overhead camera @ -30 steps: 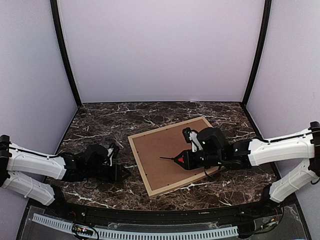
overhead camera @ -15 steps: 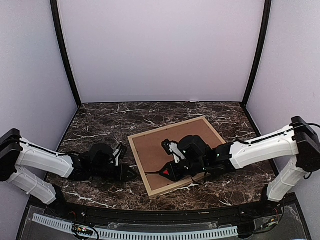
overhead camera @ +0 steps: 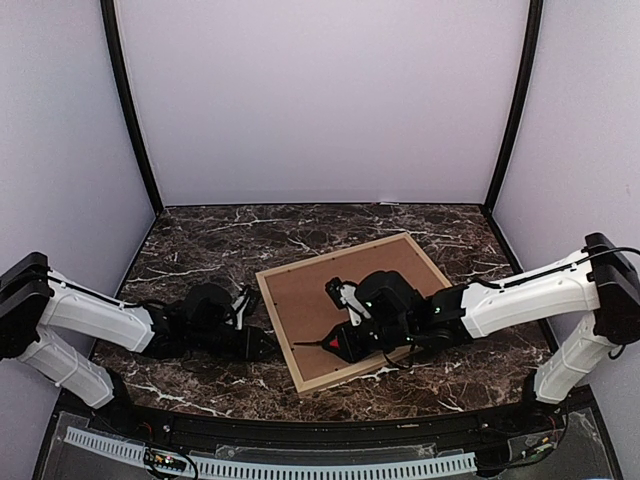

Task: Take the photo out of the frame
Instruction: Hold the photo frame at the center of the board.

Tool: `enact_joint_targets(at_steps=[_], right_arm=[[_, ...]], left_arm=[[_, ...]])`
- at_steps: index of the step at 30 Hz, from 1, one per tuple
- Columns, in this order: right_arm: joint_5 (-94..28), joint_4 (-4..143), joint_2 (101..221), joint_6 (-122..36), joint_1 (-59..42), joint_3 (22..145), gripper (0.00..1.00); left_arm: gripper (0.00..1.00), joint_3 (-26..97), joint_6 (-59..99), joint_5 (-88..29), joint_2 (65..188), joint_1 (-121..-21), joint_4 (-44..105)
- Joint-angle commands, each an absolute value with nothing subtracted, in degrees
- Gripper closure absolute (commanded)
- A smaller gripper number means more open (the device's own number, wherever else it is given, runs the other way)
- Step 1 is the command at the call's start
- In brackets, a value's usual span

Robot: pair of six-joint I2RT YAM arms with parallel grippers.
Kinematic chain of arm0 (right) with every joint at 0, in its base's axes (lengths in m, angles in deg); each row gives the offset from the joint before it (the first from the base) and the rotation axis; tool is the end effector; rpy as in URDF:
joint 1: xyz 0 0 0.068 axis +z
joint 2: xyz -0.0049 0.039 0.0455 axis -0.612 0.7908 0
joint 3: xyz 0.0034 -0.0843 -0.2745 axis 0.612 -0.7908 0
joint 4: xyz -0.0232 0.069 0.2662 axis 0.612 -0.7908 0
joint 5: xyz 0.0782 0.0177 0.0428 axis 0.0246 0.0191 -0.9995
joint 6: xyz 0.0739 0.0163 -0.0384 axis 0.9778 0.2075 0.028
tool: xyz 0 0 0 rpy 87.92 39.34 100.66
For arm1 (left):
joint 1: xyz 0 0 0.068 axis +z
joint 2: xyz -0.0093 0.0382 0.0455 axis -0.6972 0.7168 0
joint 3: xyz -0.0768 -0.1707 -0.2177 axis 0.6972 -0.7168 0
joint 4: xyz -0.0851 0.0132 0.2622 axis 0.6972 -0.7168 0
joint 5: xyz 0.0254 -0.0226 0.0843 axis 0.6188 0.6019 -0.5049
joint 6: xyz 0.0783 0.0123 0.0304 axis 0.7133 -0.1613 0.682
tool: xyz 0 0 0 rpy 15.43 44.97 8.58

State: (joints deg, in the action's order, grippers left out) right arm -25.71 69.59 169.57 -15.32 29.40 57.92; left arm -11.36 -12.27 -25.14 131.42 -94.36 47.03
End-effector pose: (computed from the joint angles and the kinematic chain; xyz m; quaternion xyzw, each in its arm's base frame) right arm 0.1439 0.3412 0.1759 -0.2545 0.8709 0.3258 0.2657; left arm 0.1734 -0.2335 0.1241 0.0998 0.8816 -0.3964 0.2359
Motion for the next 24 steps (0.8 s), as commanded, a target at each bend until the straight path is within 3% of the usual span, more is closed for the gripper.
enact_joint_targets(at_steps=[1, 24], right_arm=[[-23.9, 70.3, 167.2, -15.1, 29.8, 57.0, 1.0], [-27.3, 70.8, 171.0, -14.7, 30.3, 58.0, 1.0]], left_arm=[[0.68, -9.8, -11.7, -24.3, 132.4, -94.7, 48.0], [0.72, -8.7, -11.6, -23.5, 135.9, -95.0, 49.2]])
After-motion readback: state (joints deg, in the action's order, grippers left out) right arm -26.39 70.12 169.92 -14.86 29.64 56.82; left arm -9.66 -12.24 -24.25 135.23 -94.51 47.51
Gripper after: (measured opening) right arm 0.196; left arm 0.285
